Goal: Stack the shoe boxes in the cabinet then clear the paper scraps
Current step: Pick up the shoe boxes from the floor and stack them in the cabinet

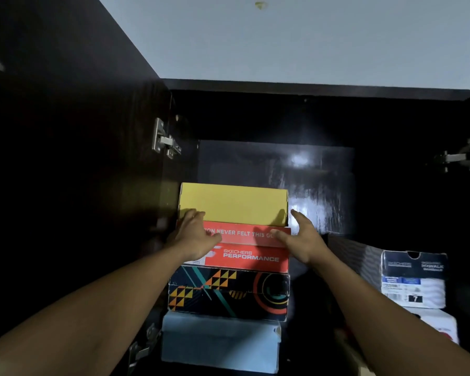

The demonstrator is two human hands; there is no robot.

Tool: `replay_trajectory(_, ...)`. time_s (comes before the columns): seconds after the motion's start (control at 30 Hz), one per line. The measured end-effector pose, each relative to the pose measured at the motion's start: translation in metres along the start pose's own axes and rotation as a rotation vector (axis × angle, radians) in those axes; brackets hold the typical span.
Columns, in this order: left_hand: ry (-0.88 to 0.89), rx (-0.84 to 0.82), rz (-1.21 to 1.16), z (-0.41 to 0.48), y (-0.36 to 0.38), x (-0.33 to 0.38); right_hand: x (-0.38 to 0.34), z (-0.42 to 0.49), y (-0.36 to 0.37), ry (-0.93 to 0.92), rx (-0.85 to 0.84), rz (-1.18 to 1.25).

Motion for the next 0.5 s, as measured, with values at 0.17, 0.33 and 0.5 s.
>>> replay_trajectory(0.17, 0.021, -0.020, -0.033, -0.051, -0.023, 0.032, -0.021, -0.053, -0.045, 0.025, 0.006, 0.019)
replay_trajectory(0.33, 0.067, -0.107, -0.070, -0.132, -0.042, 0.081, -0.044, -0.136, -0.096, 0.067, 0.001, 0.036)
replay_trajectory(0.5, 0.142, -0.239, -0.196, -0.215, -0.040, 0.142, -0.054, -0.224, -0.156, 0.103, 0.050, -0.009)
Point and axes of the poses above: each hand's wrist, its own z-axis towards the middle knuckle, its own y-axis out of the palm, x = y × z, the point moved 9 cm from there along z, towards the middle knuckle, and after that the axes turned 1 degree about x, right-handed, at the moved point
